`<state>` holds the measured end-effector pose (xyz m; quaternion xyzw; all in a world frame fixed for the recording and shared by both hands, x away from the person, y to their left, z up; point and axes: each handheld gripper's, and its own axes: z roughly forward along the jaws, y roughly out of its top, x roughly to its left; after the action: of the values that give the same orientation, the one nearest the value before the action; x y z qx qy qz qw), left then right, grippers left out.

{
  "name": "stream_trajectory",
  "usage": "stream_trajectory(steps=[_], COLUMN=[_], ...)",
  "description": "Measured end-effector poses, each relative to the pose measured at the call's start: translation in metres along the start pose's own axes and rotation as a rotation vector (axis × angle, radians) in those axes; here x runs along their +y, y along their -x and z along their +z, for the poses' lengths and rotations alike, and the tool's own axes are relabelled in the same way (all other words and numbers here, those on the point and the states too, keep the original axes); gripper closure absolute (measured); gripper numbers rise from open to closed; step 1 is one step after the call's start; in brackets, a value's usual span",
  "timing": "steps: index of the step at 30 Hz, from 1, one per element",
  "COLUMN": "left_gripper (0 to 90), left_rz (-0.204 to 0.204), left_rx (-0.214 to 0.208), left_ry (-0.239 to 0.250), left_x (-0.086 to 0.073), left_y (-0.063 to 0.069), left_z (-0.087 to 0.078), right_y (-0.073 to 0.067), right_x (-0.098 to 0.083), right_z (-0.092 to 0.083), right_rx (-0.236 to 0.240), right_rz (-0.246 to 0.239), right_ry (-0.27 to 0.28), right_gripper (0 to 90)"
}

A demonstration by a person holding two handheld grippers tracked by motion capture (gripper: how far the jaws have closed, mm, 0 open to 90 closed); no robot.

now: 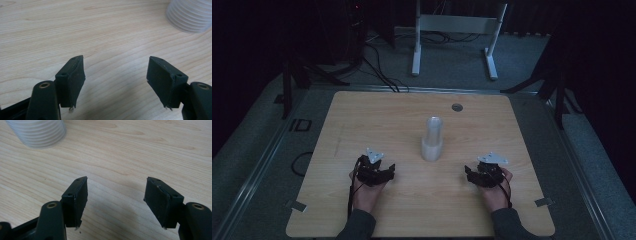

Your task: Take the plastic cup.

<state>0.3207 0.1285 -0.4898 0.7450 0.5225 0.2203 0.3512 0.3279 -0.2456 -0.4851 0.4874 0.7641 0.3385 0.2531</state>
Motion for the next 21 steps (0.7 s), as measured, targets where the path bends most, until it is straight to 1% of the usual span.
stream_trajectory(steps=[1,3,4,5,6,7,8,10,11,12,13,14,15,16,19,20,21], left_gripper=[32.8,33.1,33.1,33.1,33.1,33.1,33.1,33.2,33.7,33.7,35.5,37.0,38.8,39.6,40.3,40.3,40.0], left_rz=[0.0,-0.002,-0.006,-0.002,-0.002,0.015,0.015,0.043,0.043,0.052,0.051,0.051,0.042,0.046,0.083,0.093,0.093], left_rx=[0.0,-0.014,-0.042,-0.054,-0.054,-0.063,-0.063,-0.075,-0.075,-0.081,-0.113,-0.113,-0.149,-0.157,-0.166,-0.17,-0.17], left_ry=[0.0,-0.004,-0.006,-0.006,-0.006,-0.009,-0.009,0.007,0.007,0.015,0.026,0.026,0.03,0.037,0.049,0.055,0.055], left_x=[0.0,0.002,0.005,0.006,0.006,0.007,0.007,0.011,0.011,0.012,0.016,0.016,0.021,0.024,0.031,0.033,0.033], left_y=[0.0,0.003,0.005,0.005,0.005,0.007,0.007,0.009,0.009,0.01,0.011,0.011,0.011,0.012,0.016,0.018,0.018], left_z=[0.0,-0.001,-0.002,-0.003,-0.003,-0.004,-0.004,-0.003,-0.003,-0.003,-0.003,-0.003,-0.003,-0.004,-0.003,-0.003,-0.003], right_y=[0.0,0.0,0.0,0.0,0.0,0.0,0.0,-0.001,-0.002,-0.002,-0.003,-0.003,-0.003,-0.004,-0.006,-0.007,-0.008], right_x=[0.0,0.001,0.002,0.003,0.003,0.003,0.003,0.007,0.009,0.009,0.012,0.014,0.016,0.018,0.025,0.027,0.029], right_z=[-0.001,-0.002,-0.003,-0.004,-0.004,-0.005,-0.005,-0.007,-0.008,-0.008,-0.01,-0.012,-0.013,-0.014,-0.015,-0.015,-0.016], right_rx=[0.003,0.005,0.011,0.017,0.017,0.03,0.03,0.048,0.054,0.054,0.064,0.07,0.074,0.079,0.092,0.093,0.096], right_rz=[0.001,-0.003,-0.005,-0.006,-0.006,-0.009,-0.009,-0.022,-0.026,-0.026,-0.031,-0.032,-0.031,-0.029,-0.027,-0.029,-0.034], right_ry=[0.003,0.006,0.011,0.014,0.014,0.016,0.016,0.022,0.029,0.029,0.038,0.041,0.048,0.052,0.065,0.068,0.072], right_gripper=[35.5,36.0,37.4,38.2,38.2,39.8,39.8,41.5,41.8,41.8,42.1,42.1,42.1,41.7,39.5,39.3,39.0])
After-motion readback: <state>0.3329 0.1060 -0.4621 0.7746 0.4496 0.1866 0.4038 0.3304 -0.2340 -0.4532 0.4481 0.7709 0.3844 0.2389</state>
